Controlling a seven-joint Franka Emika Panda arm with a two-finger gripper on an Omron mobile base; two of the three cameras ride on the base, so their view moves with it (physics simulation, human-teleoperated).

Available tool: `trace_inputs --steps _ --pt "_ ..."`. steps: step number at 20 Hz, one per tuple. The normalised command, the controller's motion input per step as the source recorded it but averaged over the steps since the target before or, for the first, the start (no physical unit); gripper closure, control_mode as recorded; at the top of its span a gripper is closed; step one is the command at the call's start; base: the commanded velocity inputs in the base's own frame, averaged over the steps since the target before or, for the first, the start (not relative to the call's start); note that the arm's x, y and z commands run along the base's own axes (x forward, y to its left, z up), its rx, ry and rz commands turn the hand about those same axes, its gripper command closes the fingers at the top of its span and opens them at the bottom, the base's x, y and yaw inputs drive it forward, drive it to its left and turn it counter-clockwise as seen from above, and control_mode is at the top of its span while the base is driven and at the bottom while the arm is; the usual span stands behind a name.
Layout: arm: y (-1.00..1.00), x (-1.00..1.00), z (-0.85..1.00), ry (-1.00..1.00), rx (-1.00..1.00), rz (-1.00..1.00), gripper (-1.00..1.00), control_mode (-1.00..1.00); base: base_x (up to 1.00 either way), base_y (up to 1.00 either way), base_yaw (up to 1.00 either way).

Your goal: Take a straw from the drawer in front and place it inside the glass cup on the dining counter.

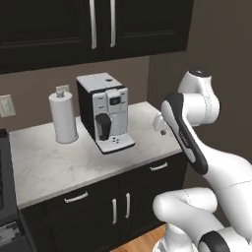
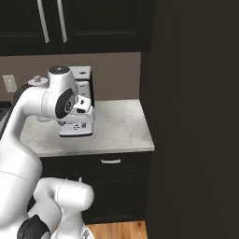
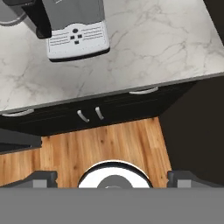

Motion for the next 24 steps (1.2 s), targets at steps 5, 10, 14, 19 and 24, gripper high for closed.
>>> trace_inputs --steps 5,10,14,19,24 --pt "0.00 0.00 0.00 0.00 0.00 0.00 -1.00 1.00 0.00 0.55 -0.27" --pt "0.00 0.00 0.00 0.00 0.00 0.00 -1.00 1.00 0.00 0.47 -0.25" --pt "0.00 0.00 0.00 0.00 0.00 0.00 -1.00 1.00 0.06 0.40 -0.22" --pt "0.00 0.00 0.00 0.00 0.00 0.00 -1.00 1.00 0.10 0.45 -0.19" --pt "0.00 0.00 0.00 0.00 0.00 0.00 -1.00 1.00 0.15 0.48 -0.17"
